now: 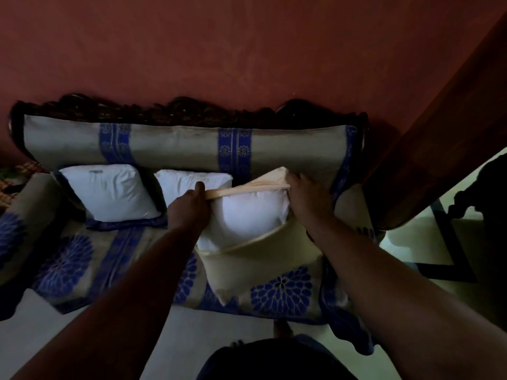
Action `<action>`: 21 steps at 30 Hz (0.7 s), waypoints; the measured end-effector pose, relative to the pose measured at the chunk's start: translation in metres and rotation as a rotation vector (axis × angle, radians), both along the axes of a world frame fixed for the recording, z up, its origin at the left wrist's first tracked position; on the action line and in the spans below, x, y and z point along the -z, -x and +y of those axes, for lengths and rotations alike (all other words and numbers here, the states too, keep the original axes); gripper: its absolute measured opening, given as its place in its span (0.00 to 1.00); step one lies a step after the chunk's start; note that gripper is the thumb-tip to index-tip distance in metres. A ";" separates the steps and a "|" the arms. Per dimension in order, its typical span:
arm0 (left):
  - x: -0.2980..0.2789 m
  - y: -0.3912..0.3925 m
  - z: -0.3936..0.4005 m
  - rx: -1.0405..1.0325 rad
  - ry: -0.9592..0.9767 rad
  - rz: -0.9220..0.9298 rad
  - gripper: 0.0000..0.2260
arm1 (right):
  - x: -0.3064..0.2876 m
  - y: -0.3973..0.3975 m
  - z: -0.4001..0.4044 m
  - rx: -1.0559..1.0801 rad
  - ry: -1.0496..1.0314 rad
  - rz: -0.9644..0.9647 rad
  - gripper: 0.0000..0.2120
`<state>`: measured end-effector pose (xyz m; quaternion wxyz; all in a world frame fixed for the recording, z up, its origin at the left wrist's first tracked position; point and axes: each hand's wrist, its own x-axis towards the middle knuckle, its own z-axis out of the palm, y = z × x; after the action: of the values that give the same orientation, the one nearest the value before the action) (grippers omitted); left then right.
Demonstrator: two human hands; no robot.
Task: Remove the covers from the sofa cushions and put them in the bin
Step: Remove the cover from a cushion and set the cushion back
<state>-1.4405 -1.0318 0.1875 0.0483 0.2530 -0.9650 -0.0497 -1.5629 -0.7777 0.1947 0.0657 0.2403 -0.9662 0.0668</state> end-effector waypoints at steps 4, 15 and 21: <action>-0.012 0.009 0.028 0.465 0.201 0.094 0.18 | 0.000 -0.012 -0.011 0.026 0.281 -0.061 0.12; -0.006 0.035 0.103 0.271 -0.645 0.327 0.12 | 0.010 -0.043 0.001 0.047 0.579 0.056 0.14; -0.031 0.049 0.128 0.309 -0.677 0.425 0.12 | 0.042 -0.077 0.024 0.171 0.732 -0.240 0.27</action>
<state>-1.4895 -0.9040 0.2186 0.1524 0.0911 -0.8895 -0.4211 -1.4859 -0.7541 0.1527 0.0392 0.1102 -0.8958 0.4288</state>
